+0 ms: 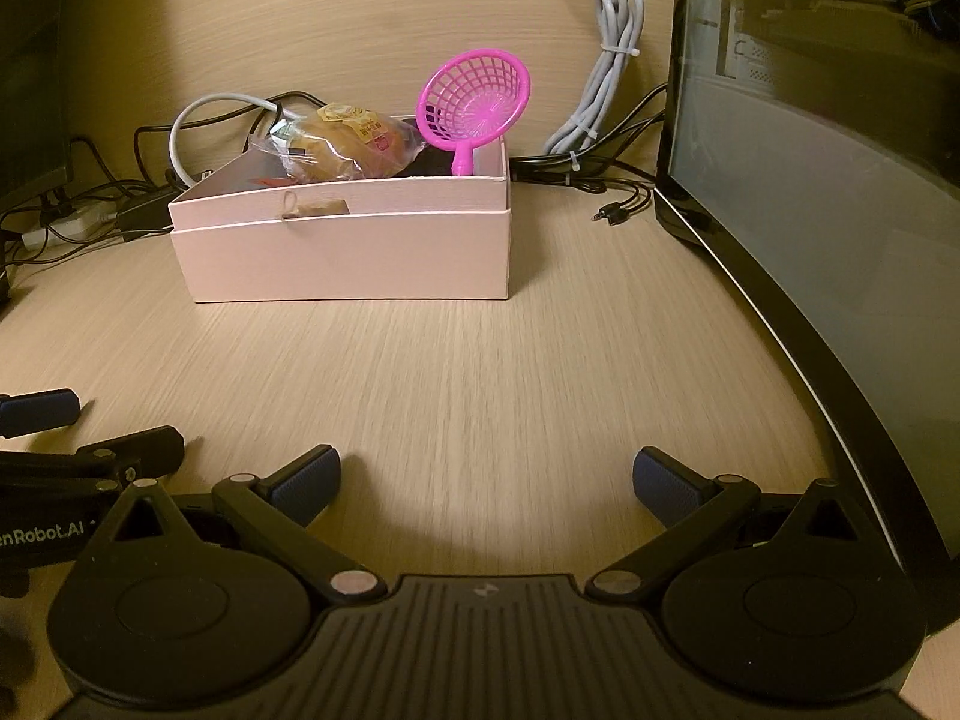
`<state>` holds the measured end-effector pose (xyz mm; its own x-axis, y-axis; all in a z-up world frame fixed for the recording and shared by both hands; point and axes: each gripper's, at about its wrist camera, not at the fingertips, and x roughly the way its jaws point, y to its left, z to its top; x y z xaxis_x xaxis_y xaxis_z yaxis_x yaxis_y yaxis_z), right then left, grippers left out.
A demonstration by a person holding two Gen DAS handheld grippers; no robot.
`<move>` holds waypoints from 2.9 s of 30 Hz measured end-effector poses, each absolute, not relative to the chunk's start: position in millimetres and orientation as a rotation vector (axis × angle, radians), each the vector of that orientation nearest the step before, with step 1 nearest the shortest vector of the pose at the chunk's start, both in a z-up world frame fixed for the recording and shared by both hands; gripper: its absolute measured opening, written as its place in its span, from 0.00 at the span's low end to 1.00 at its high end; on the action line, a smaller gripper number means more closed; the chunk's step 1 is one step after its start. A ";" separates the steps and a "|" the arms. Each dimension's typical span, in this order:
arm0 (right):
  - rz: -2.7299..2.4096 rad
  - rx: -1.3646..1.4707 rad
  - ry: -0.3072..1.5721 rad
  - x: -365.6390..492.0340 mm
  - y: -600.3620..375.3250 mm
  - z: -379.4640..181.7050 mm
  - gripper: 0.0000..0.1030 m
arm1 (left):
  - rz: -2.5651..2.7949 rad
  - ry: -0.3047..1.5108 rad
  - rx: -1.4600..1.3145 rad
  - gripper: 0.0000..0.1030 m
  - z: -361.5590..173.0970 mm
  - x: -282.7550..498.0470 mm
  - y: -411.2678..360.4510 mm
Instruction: Organize objects
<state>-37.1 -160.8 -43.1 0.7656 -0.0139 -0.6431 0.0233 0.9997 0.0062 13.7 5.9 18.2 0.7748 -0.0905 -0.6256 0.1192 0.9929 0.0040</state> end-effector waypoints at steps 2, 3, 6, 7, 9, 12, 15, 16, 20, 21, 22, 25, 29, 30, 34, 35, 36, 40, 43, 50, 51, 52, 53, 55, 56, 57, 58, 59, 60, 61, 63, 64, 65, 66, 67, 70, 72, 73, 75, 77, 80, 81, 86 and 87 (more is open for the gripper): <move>-0.020 0.014 0.698 -37.0 -161.0 -43.1 1.00 | -0.108 0.675 0.042 0.87 18.2 14.1 5.6; -0.021 0.013 0.698 -37.1 -161.0 -43.2 1.00 | -0.103 0.675 0.040 0.87 18.1 14.3 5.3; -0.021 0.013 0.698 -36.0 -161.0 -43.1 1.00 | -0.087 0.675 0.035 0.87 18.1 15.7 4.4; -0.021 0.013 0.698 -36.3 -161.0 -43.2 1.00 | -0.084 0.675 0.034 0.87 18.2 15.8 4.1; -0.021 0.013 0.698 -36.3 -161.0 -43.3 1.00 | -0.082 0.674 0.035 0.87 18.2 15.8 3.8; -0.021 0.013 0.698 -36.3 -161.0 -43.4 1.00 | -0.082 0.674 0.035 0.87 18.1 15.8 3.6; -0.021 0.013 0.697 -35.9 -161.2 -43.3 1.00 | -0.082 0.674 0.036 0.87 18.0 15.8 3.8; -0.021 0.013 0.697 -36.2 -161.0 -43.5 1.00 | -0.081 0.674 0.036 0.87 17.9 15.6 3.7; -0.021 0.013 0.697 -36.1 -160.9 -43.5 1.00 | -0.081 0.673 0.036 0.87 17.7 15.4 3.6; -0.021 0.013 0.697 -36.1 -160.9 -43.5 1.00 | -0.081 0.673 0.036 0.87 17.8 15.4 3.4; -0.021 0.013 0.697 -36.0 -160.9 -43.5 1.00 | -0.081 0.673 0.036 0.87 17.8 15.4 3.5; -0.022 0.013 0.697 -35.9 -160.8 -43.5 1.00 | -0.081 0.673 0.037 0.87 17.8 15.4 3.5; -0.021 0.013 0.697 -35.9 -160.8 -43.5 1.00 | -0.081 0.673 0.036 0.87 17.8 15.4 3.7; -0.022 0.013 0.697 -36.0 -160.8 -43.5 1.00 | -0.082 0.673 0.035 0.87 17.8 15.4 3.6; -0.022 0.013 0.697 -35.9 -160.8 -43.5 1.00 | -0.081 0.673 0.036 0.87 17.9 15.3 3.6; -0.022 0.013 0.697 -35.9 -160.8 -43.5 1.00 | -0.081 0.673 0.036 0.87 17.9 15.2 3.7; -0.022 0.013 0.697 -36.0 -160.7 -43.6 1.00 | -0.081 0.673 0.036 0.87 17.9 15.2 3.7; -0.022 0.013 0.696 -35.9 -160.7 -43.9 1.00 | -0.081 0.673 0.035 0.87 18.0 15.2 4.0; -0.022 0.013 0.696 -35.9 -160.6 -44.1 1.00 | -0.082 0.673 0.035 0.87 17.9 15.1 4.1; -0.022 0.013 0.696 -35.9 -160.5 -44.1 1.00 | -0.081 0.672 0.035 0.87 17.7 14.9 3.8; -0.022 0.013 0.696 -35.9 -160.5 -44.1 1.00 | -0.081 0.672 0.035 0.87 17.7 14.9 3.7; -0.022 0.013 0.696 -35.9 -160.5 -44.0 1.00 | -0.081 0.672 0.035 0.87 17.7 14.9 3.7; -0.022 0.013 0.696 -35.8 -160.6 -43.9 1.00 | -0.081 0.673 0.035 0.87 17.7 15.0 3.7; -0.022 0.013 0.696 -35.9 -160.5 -43.9 1.00 | -0.081 0.673 0.035 0.87 17.8 15.0 3.7; -0.022 0.013 0.696 -36.0 -160.5 -43.9 1.00 | -0.081 0.673 0.035 0.87 17.8 15.0 3.7; -0.022 0.013 0.696 -36.0 -160.4 -43.9 1.00 | -0.081 0.673 0.035 0.87 17.8 15.1 3.8; -0.022 0.013 0.696 -36.0 -160.5 -43.9 1.00 | -0.081 0.673 0.035 0.87 17.9 15.1 3.9; -0.022 0.013 0.696 -35.7 -160.6 -43.7 1.00 | -0.081 0.673 0.035 0.87 17.9 15.1 3.7; -0.022 0.013 0.696 -36.1 -160.4 -43.8 1.00 | -0.081 0.673 0.035 0.87 17.9 15.2 3.6; -0.022 0.013 0.696 -36.1 -160.4 -43.8 1.00 | -0.081 0.673 0.035 0.87 17.9 15.2 3.6; -0.022 0.013 0.696 -36.2 -160.3 -43.8 1.00 | -0.081 0.673 0.035 0.87 17.9 15.3 3.5; -0.022 0.013 0.696 -36.2 -160.3 -43.7 1.00 | -0.081 0.673 0.035 0.87 17.9 15.3 3.6; -0.022 0.013 0.696 -36.3 -160.3 -43.7 1.00 | -0.081 0.673 0.035 0.87 18.0 15.4 3.6; -0.022 0.013 0.696 -36.2 -160.4 -43.7 1.00 | -0.081 0.673 0.034 0.87 18.0 15.4 3.4; -0.022 0.013 0.696 -36.3 -160.4 -43.7 1.00 | -0.081 0.673 0.035 0.87 18.0 15.4 3.5; -0.022 0.013 0.695 -36.3 -160.4 -43.8 1.00 | -0.081 0.673 0.035 0.87 18.0 15.5 3.4; -0.022 0.013 0.695 -36.4 -160.4 -43.9 1.00 | -0.081 0.673 0.035 0.87 18.0 15.6 3.4; -0.022 0.013 0.695 -36.4 -160.5 -43.9 1.00 | -0.081 0.673 0.035 0.87 18.0 15.6 3.4; -0.022 0.013 0.695 -36.4 -160.5 -44.0 1.00 | -0.081 0.673 0.034 0.87 17.9 15.6 3.1; -0.022 0.013 0.695 -36.5 -160.5 -43.9 1.00 | -0.081 0.673 0.035 0.87 17.9 15.7 3.0; -0.022 0.013 0.695 -36.5 -160.5 -43.9 1.00 | -0.081 0.673 0.035 0.87 17.9 15.7 2.8; -0.022 0.013 0.695 -36.2 -160.6 -43.7 1.00 | -0.081 0.673 0.035 0.87 17.8 15.8 2.9; -0.022 0.013 0.695 -36.4 -160.5 -43.7 1.00 | -0.081 0.673 0.035 0.87 17.8 15.7 2.6; -0.022 0.013 0.695 -36.6 -160.4 -43.7 1.00 | -0.081 0.672 0.035 0.87 17.7 15.7 2.6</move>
